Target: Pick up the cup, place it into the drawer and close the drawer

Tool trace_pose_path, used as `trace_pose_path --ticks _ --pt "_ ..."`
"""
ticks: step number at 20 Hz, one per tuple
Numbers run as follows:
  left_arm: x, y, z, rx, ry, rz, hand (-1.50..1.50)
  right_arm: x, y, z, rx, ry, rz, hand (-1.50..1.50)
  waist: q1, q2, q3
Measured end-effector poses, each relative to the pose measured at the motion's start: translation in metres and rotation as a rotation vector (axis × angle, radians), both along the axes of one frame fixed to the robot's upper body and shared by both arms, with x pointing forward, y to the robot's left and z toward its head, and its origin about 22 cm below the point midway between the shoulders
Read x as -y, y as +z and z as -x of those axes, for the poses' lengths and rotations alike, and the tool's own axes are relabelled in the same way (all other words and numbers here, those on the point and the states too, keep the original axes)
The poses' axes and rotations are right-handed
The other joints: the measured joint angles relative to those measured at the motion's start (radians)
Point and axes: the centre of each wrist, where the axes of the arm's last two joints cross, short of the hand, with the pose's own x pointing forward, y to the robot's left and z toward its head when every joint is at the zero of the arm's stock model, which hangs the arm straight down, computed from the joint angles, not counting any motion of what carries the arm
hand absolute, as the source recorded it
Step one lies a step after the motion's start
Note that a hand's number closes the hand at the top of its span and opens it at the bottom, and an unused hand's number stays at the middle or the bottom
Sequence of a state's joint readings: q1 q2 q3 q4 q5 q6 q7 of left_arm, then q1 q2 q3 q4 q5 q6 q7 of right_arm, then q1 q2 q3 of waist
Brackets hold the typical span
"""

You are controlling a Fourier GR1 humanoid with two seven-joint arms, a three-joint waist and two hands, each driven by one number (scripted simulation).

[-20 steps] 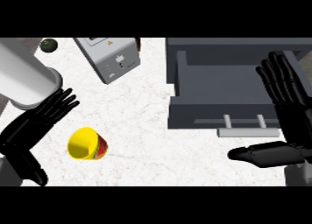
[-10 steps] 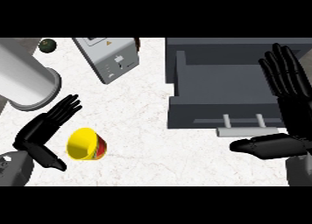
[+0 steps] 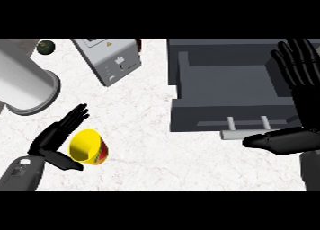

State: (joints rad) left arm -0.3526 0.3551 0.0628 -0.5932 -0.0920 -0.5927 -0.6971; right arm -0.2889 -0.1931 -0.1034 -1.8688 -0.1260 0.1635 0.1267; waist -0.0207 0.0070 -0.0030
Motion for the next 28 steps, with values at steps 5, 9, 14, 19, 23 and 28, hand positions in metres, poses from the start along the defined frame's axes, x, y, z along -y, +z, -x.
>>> trace_pose_path --ticks 5,9,14,19,23,28 --pt "-0.002 -0.014 0.007 0.014 0.016 -0.018 -1.50 0.002 -0.004 0.000 0.002 0.000 -0.007 -1.50 -0.005 0.003 -0.001" --pt "0.004 -0.021 0.007 0.021 0.021 -0.011 -1.50 -0.003 -0.004 0.001 -0.003 0.006 0.000 -1.50 -0.009 0.005 -0.002" --pt "0.012 -0.029 0.009 0.033 0.007 -0.011 -1.50 -0.006 -0.006 0.000 -0.002 0.011 0.001 -1.50 -0.011 0.006 -0.002" --pt "0.028 -0.035 0.004 0.043 -0.020 -0.007 -1.50 -0.006 -0.007 -0.001 -0.005 0.014 -0.003 -1.50 -0.015 0.007 -0.002" --pt "0.037 -0.038 0.003 0.042 -0.044 0.000 -1.50 -0.002 -0.002 -0.003 -0.008 0.007 0.000 -1.50 -0.016 0.007 -0.003" --pt "0.053 -0.041 -0.002 0.017 -0.074 0.038 1.50 0.000 -0.001 -0.003 -0.007 0.012 0.007 -1.50 -0.019 0.009 -0.003"
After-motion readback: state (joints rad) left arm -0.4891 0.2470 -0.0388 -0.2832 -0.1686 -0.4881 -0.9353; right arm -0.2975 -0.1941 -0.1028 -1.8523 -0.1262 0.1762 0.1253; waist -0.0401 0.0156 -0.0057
